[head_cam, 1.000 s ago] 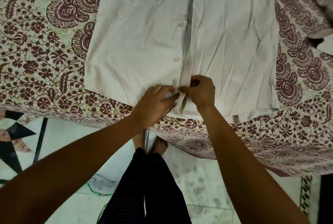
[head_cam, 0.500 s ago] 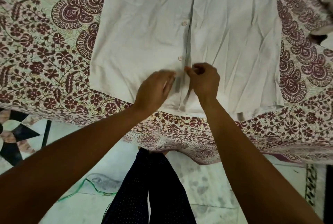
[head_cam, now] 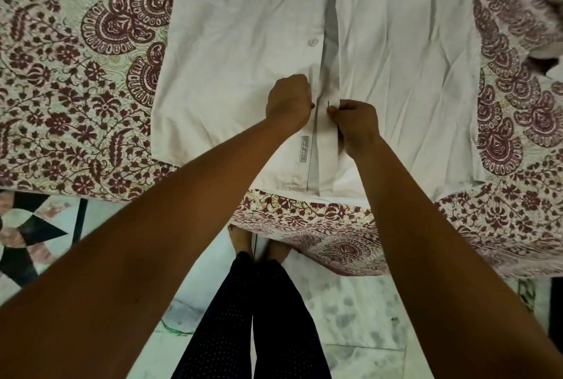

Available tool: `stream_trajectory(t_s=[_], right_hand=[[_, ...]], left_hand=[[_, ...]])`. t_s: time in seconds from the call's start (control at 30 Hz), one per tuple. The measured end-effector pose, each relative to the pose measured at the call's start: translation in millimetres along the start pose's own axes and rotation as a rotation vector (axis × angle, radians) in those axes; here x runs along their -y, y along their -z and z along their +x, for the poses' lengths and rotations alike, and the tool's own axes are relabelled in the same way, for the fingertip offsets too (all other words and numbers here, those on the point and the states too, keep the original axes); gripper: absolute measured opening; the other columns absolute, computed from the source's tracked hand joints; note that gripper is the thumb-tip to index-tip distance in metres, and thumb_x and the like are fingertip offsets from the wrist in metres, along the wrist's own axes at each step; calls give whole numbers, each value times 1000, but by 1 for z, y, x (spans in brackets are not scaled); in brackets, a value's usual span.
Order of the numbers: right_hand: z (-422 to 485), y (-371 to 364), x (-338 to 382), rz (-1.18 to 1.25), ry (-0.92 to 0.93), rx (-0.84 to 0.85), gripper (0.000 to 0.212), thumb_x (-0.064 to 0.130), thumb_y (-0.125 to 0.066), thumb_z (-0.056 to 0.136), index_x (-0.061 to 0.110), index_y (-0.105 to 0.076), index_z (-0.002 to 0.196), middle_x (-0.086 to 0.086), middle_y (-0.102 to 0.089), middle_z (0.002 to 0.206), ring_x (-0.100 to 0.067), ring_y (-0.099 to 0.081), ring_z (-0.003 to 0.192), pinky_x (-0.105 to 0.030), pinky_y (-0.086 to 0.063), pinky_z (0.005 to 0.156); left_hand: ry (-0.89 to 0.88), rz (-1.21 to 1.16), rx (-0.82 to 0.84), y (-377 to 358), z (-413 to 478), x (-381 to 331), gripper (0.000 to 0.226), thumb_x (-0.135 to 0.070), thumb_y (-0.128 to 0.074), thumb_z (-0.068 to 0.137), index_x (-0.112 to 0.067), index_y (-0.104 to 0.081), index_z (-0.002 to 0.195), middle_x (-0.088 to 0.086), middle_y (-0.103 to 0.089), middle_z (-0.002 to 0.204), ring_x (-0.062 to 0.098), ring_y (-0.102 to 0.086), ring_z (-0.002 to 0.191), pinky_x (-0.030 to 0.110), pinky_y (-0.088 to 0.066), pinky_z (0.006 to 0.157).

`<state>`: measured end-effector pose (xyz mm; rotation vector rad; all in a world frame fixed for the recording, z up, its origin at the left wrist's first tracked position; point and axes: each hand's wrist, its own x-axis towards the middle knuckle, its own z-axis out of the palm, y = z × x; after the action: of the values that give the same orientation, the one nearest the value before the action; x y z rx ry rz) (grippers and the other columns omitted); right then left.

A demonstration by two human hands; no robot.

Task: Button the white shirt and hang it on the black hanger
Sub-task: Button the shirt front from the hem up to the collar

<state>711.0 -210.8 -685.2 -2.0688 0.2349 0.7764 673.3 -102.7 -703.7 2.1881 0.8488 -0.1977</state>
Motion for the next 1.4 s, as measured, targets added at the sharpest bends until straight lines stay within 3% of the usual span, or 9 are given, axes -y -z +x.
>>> stream_trajectory(t_s=[0.2, 0.3, 0.4, 0.53, 0.63, 0.77, 1.1, 1.3, 1.4], right_hand=[[-2, -7, 1, 81, -33, -6, 10, 6, -63, 85, 6, -71, 92, -8, -69, 89, -28, -66, 92, -43, -52, 90], [-5, -16, 0, 87, -15, -75, 11, 8, -63, 87, 6, -69, 96, 7, -60, 72, -13, -58, 78, -27, -48, 81], [-10, -25, -2, 43, 67, -163, 13, 9, -61, 88, 6, -69, 97, 5, -63, 78, -10, -56, 77, -22, -42, 75], [-15, -35, -8, 53, 131, -278, 12, 7, -59, 88, 5, -70, 94, -1, -66, 84, -10, -57, 76, -11, -41, 67], [-17, -41, -12, 114, 166, -381, 15, 8, -59, 88, 2, -70, 97, -8, -70, 92, -14, -61, 81, -2, -39, 64], [-18, -44, -16, -2, 226, -365, 19, 9, -58, 89, 4, -69, 105, -9, -67, 103, -15, -62, 93, -5, -39, 71], [-20, -38, -1, -141, 198, -262, 20, 7, -54, 91, 11, -72, 97, -4, -71, 91, -13, -58, 74, -18, -38, 66], [-19, -37, 4, -201, 185, -227, 21, 6, -52, 90, 12, -72, 91, -4, -71, 85, -15, -58, 70, -22, -38, 63], [-17, -36, 3, -192, 181, -221, 21, 6, -51, 91, 11, -72, 91, -4, -71, 86, -15, -59, 71, -22, -39, 64]], left_hand=[[102, -342, 141, 15, -1, 2, 9, -2, -69, 80, 2, -70, 87, 18, -70, 87, 28, -67, 79, 38, -57, 80], [139, -472, 216, 22, -2, 4, 15, 3, -64, 82, 6, -68, 96, 7, -63, 70, 16, -62, 62, 22, -57, 64], [156, -554, 252, 28, -6, 3, 18, 9, -59, 84, 8, -65, 100, 7, -61, 72, 9, -59, 60, 11, -52, 52], [51, -442, 241, 25, -6, 6, 24, 6, -57, 86, 4, -65, 108, 14, -66, 92, 19, -64, 75, 14, -53, 65], [-16, -365, 239, 24, -6, 5, 25, 6, -54, 87, 2, -66, 109, 19, -68, 104, 29, -66, 94, 31, -55, 83], [-56, -280, 241, 26, -4, 3, 27, 6, -54, 86, 0, -66, 110, 19, -68, 105, 28, -65, 97, 30, -51, 88], [-31, -367, 201, 25, -2, 13, 26, 5, -59, 83, -17, -49, 75, -1, -57, 70, 7, -56, 63, 6, -44, 53], [-106, -320, 198, 24, 0, 20, 38, 6, -59, 81, -21, -38, 67, 21, -66, 89, 19, -61, 76, 33, -52, 75], [-113, -339, 206, 24, 2, 22, 36, 5, -61, 81, -20, -39, 67, 23, -65, 89, 18, -60, 76, 34, -52, 74]])
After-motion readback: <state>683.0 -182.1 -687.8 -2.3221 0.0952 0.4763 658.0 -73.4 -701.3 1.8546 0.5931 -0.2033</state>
